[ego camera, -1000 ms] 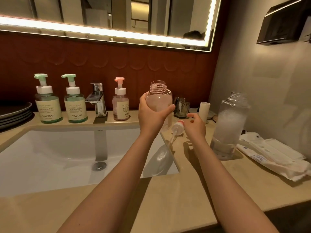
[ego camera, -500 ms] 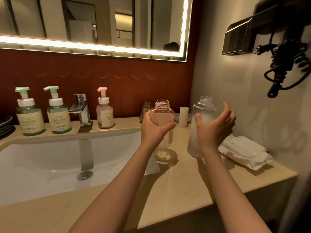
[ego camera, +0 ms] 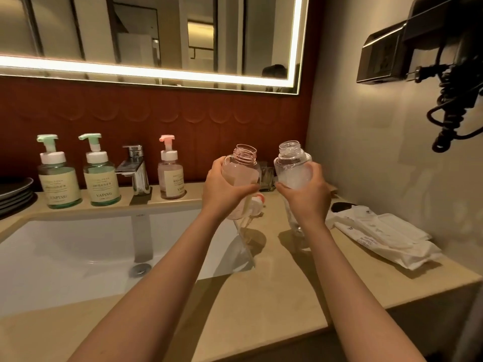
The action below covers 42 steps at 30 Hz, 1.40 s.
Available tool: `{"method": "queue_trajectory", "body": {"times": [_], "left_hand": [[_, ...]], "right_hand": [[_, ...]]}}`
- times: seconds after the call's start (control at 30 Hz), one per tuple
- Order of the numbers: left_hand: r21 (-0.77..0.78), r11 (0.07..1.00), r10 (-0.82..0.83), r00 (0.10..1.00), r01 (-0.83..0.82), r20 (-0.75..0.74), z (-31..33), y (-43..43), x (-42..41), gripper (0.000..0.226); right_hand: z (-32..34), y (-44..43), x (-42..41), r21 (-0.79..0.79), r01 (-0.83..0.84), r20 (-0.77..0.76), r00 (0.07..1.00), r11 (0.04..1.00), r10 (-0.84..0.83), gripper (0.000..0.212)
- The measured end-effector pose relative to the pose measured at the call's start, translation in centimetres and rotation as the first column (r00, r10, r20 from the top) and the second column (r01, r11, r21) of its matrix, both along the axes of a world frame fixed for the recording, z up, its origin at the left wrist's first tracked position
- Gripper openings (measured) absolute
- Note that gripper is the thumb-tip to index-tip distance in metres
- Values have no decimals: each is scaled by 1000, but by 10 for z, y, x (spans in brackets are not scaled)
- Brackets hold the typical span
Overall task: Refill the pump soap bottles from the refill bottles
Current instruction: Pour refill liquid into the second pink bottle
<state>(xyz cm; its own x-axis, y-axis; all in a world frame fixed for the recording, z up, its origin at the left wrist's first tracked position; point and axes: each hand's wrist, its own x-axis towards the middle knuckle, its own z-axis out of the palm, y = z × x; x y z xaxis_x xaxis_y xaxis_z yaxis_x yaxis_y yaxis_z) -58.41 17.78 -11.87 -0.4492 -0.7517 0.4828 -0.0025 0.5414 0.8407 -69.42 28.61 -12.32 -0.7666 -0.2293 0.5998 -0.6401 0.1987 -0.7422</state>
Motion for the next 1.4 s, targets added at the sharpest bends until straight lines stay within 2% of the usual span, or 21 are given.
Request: {"method": "queue_trajectory", "body": {"times": [0.1,0.23,0.3,0.43,0.67,0.83,0.93,1.4], "left_hand": [[-12,997,82,996,-82,38,-6,-10,12,89],[51,983,179,984,-179,9,-20,-29,32,93],[31,974,222,975,-223,22,-29,-39,41,94],[24,964,261,963,-263,64,-45,-49,47,93],[27,968,243,962,-248,125,-59,-63,45,91],[101,982,154,985,-162,79,-62,-62,46,91],[88,989,107,988,-117,110,-63,-57,46,92],[128,987,77,985,-97,155,-67,-49,45,93]], "right_hand": [[7,-16,10,10,-18,-63,998,1000,19,72],[14,-35,24,101,-22,-186,982,995,41,69],[15,-48,34,129,-22,-253,966,991,54,67],[12,-66,44,173,-1,-357,932,985,63,65],[-4,-79,41,215,20,-394,916,977,68,68],[-9,-72,35,229,77,-457,889,970,38,64],[-13,-68,32,250,92,-481,876,964,41,63],[-18,-68,24,264,165,-610,792,950,32,70]]}}
